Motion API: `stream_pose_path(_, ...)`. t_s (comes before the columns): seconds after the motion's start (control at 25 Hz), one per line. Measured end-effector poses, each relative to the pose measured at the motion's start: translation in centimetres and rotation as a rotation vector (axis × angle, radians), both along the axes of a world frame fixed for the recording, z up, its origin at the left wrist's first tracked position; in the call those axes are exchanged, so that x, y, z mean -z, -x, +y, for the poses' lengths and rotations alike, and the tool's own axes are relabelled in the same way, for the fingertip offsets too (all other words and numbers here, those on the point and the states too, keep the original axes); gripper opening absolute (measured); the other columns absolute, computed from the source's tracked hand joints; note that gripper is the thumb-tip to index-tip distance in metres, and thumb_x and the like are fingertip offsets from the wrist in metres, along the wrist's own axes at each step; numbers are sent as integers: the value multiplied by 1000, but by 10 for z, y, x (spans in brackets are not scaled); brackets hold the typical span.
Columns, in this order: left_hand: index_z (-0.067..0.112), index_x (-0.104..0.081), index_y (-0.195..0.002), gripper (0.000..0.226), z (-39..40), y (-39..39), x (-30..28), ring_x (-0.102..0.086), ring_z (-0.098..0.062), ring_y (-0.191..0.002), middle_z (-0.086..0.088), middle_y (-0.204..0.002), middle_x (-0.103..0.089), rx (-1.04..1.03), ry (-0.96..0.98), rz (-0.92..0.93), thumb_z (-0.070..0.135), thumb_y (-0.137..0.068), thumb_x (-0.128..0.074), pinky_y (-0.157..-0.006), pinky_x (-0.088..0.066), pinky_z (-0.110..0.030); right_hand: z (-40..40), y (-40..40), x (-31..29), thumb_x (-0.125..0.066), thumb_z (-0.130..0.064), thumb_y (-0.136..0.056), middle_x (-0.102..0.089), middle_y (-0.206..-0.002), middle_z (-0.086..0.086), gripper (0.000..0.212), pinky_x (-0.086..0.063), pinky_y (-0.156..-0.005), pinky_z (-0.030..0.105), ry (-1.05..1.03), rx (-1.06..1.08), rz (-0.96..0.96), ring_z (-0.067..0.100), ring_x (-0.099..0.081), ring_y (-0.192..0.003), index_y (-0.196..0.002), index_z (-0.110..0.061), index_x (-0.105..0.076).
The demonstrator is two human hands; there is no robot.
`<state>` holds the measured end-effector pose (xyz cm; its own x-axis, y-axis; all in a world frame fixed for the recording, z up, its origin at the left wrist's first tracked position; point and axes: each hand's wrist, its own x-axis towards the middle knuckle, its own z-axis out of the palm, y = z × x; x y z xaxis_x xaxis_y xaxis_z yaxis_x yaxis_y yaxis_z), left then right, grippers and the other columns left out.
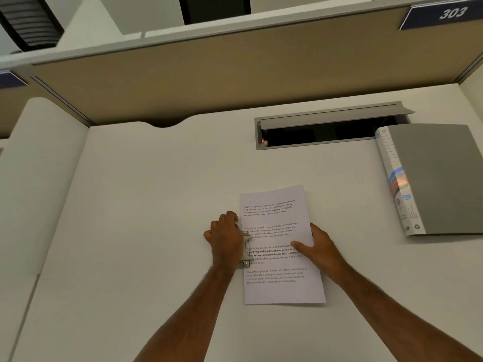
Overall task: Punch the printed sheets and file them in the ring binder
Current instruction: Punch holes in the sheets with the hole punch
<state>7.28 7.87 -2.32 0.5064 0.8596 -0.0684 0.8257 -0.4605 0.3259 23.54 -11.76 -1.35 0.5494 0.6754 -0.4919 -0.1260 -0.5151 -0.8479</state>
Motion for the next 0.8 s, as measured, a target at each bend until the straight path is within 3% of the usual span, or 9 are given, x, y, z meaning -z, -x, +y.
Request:
stream_pose_path(0.28,26,-53,-102,11,-2,5,-18,-62,-21,-91,7,-93,-67,-167,263,-126,32,-104,-43,-91,-34,-42,-7,-1,-3,-77,-24,-86,-69,-120,-9,50,-59,-86,31,-22,-1,-28,8,-69,-103,-132,-23,-56)
stream_pose_path(0.48,27,-54,-105,17,-17,25,-23,-63,-20,-96,11,-92,-64,-240,334,-199,44,-102,-50,-97,-44,-42,-21,-3,-3,-77,-26,-85,-69,-121,-7,52,-58,-91,39,-26,7,-48,11,-68,-105,-133,-22,-56)
stream_pose_path(0.64,33,-53,-99,19,-31,36,-25,-68,-18,-89,14,-90,-65,-279,447,-247,52,-99,-51,-87,-57,-48,-32,-7,-7,-76,-24,-87,-69,-118,-9,49,-58,-84,28,-34,23,-64,7,-68,-103,-132,-23,-56)
stream_pose_path(0.8,30,-58,-102,12,-42,36,-36,-68,-9,-83,9,-93,-69,-316,551,-337,42,-99,-58,-71,-60,-34,-41,-12,-8,-76,-23,-87,-68,-117,-9,50,-55,-80,23,-27,32,-75,7,-68,-102,-132,-23,-55)
